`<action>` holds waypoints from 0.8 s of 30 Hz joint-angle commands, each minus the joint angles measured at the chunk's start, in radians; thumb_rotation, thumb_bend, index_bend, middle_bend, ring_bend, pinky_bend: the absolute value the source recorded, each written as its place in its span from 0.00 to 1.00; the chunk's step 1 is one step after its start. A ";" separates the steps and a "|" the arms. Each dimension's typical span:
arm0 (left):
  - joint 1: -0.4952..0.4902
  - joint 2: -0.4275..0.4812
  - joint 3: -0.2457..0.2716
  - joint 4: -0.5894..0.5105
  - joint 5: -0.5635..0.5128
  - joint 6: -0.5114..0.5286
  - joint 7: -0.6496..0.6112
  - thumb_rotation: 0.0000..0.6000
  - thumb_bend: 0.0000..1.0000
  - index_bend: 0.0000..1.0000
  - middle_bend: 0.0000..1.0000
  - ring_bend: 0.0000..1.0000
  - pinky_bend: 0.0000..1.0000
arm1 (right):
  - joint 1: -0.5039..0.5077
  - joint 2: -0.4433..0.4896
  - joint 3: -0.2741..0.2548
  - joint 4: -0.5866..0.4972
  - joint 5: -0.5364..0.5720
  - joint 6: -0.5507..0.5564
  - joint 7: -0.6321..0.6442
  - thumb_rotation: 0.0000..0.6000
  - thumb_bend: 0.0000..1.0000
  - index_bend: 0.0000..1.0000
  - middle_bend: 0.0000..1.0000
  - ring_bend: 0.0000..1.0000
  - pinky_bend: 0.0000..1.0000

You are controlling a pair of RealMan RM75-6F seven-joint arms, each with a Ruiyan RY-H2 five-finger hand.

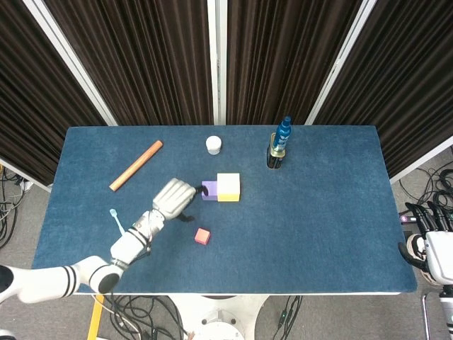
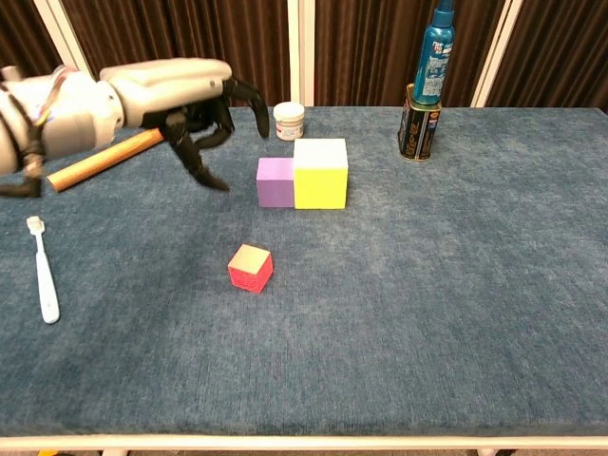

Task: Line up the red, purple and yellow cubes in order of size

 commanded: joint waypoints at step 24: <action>0.028 -0.192 0.034 0.050 -0.195 -0.080 0.106 1.00 0.20 0.45 0.96 1.00 1.00 | 0.007 -0.005 -0.006 0.017 0.003 -0.021 0.024 1.00 0.22 0.10 0.15 0.02 0.11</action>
